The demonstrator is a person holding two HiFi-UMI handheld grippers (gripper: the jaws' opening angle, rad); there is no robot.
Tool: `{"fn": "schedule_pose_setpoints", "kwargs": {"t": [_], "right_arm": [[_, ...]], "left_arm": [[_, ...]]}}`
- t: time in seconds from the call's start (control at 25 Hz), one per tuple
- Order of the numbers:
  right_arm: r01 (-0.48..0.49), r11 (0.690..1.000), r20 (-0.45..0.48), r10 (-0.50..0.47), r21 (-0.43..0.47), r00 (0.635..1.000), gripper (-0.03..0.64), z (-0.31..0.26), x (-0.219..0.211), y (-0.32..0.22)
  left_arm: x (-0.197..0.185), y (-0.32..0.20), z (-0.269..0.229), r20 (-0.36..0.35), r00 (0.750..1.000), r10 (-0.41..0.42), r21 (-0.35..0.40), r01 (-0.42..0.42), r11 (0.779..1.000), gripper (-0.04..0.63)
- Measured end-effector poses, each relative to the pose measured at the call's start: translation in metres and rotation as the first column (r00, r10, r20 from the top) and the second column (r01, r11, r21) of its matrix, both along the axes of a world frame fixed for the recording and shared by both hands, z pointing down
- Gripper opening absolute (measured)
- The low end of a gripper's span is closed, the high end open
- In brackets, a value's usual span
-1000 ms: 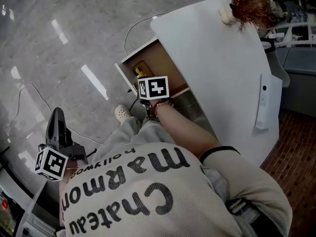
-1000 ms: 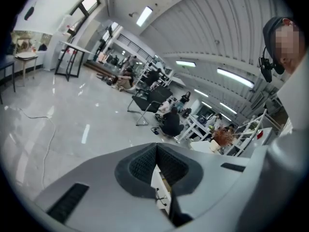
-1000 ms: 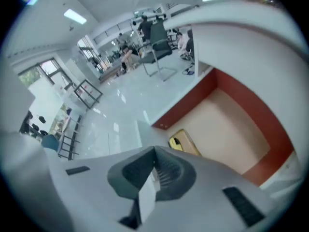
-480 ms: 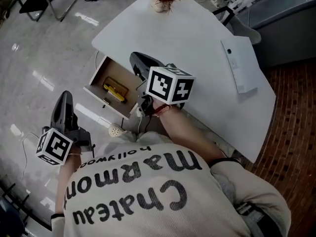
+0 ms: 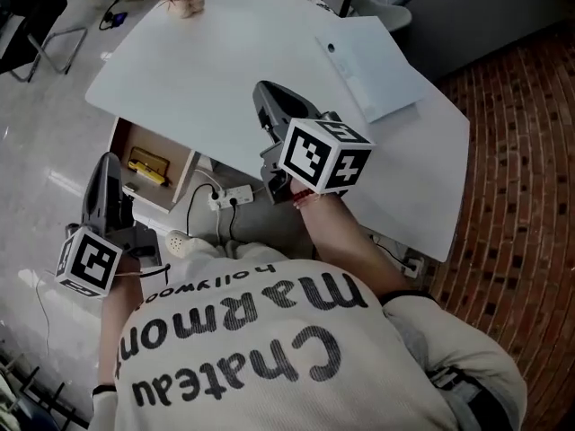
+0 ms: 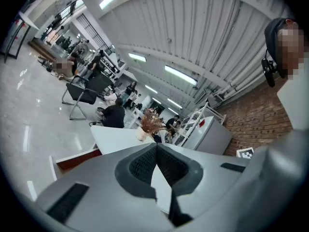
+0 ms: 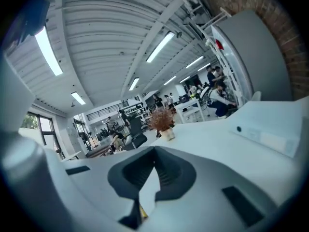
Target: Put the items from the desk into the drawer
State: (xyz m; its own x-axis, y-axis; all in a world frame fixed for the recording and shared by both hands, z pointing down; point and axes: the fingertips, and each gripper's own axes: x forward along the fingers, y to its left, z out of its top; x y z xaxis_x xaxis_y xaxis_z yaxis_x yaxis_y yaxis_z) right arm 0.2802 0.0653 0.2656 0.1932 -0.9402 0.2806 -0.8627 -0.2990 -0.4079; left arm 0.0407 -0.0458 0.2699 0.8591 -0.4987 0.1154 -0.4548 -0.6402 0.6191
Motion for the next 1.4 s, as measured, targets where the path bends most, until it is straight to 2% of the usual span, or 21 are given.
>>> {"fn": "schedule_pose_setpoints", "kwargs": {"t": [0.24,0.52,0.92,1.4], "right_arm": [[-0.022,0.999,-0.053,0.02,-0.036,0.998,0.003,0.003,0.033,0.091],[-0.009,0.999,-0.089,0.004,-0.053,0.996,0.003,0.006,0.047,0.144],[0.006,1.0,-0.09,-0.008,-0.017,0.996,0.003,-0.005,0.053,0.168],[0.039,0.999,-0.088,-0.041,-0.017,0.995,0.003,-0.001,0.047,0.154]], "left_arm": [[0.058,0.081,0.0,0.007,0.998,0.063,0.003,-0.063,0.998,0.0],[0.097,0.136,-0.003,-0.004,0.993,0.117,0.022,-0.117,0.993,0.0],[0.106,0.162,-0.016,0.021,0.992,0.124,0.052,-0.125,0.991,0.002],[0.102,0.154,-0.009,0.029,0.994,0.11,0.043,-0.111,0.993,0.002]]}}
